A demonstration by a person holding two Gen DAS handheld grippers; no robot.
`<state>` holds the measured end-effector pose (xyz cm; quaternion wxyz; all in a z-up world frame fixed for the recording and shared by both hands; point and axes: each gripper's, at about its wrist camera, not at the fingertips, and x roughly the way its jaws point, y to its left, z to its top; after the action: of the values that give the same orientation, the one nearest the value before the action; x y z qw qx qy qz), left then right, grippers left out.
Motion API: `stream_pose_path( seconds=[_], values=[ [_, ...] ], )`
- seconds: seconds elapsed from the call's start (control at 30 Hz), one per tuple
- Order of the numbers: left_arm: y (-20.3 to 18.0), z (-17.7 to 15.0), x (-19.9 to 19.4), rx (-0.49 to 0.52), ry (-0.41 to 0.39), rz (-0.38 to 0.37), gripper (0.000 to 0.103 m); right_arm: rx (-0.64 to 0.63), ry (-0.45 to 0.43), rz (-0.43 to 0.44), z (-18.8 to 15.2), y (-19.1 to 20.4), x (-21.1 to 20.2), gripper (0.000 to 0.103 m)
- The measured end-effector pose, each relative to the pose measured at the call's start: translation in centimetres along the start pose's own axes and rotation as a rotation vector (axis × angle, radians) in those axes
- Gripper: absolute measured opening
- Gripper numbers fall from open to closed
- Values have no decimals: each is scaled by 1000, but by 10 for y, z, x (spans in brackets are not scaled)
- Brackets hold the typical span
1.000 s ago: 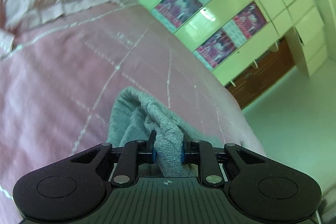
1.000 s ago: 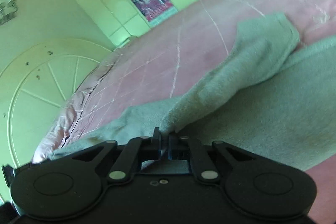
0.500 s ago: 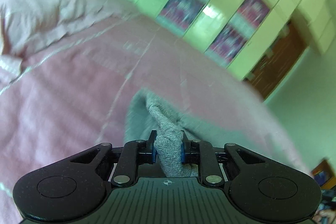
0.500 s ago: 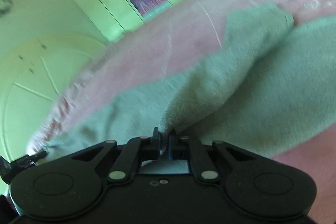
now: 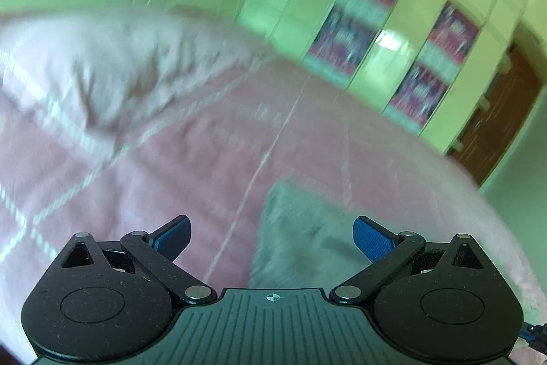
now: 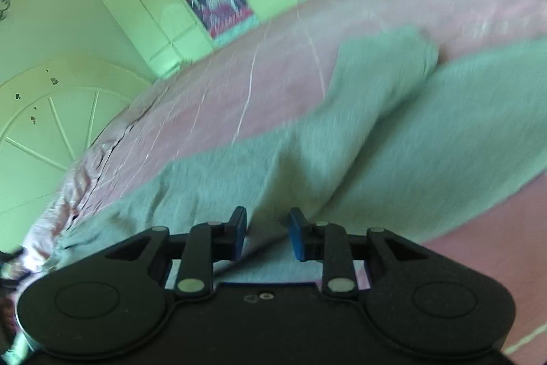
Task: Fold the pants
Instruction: 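Lift the waistband with both grippers and fold it over toward the cuffs, then lower the folded waistband onto the pants and open both grippers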
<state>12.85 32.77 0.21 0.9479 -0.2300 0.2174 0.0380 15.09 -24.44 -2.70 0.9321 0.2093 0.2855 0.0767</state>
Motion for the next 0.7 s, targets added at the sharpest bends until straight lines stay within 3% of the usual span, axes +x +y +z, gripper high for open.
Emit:
stream_pose_path(
  seconds=[0.1, 0.2, 0.27, 0.33, 0.4, 0.47, 0.5, 0.53, 0.6, 0.7],
  values=[
    [-40, 13, 12, 8, -30, -125, 100, -75, -79, 7, 11, 21, -1, 19],
    [-84, -2, 62, 72, 64, -199, 100, -149, -33, 64, 11, 47, 25, 19],
    [-100, -25, 105, 132, 188, -144, 100, -205, 40, 54, 7, 61, 46, 15],
    [-100, -44, 135, 223, 263, -27, 98, -263, 102, -69, 2, 63, 62, 14],
    [-114, -49, 134, 336, 263, 20, 98, -230, 125, -173, 3, 46, 62, 8],
    [-137, -43, 114, 390, 239, 49, 99, -201, 75, -147, 5, 35, 40, 8],
    [-145, -41, 98, 392, 199, 27, 100, -200, 48, -125, 6, 34, 29, 12],
    [-150, -42, 84, 378, 171, -14, 103, -217, 22, -130, 7, 35, 20, 21],
    [-163, -49, 64, 387, 164, -76, 103, -256, -5, -148, 10, 40, 14, 21],
    [-179, -74, 55, 412, 218, -27, 103, -295, 7, -166, 20, 47, 33, 21]
  ],
)
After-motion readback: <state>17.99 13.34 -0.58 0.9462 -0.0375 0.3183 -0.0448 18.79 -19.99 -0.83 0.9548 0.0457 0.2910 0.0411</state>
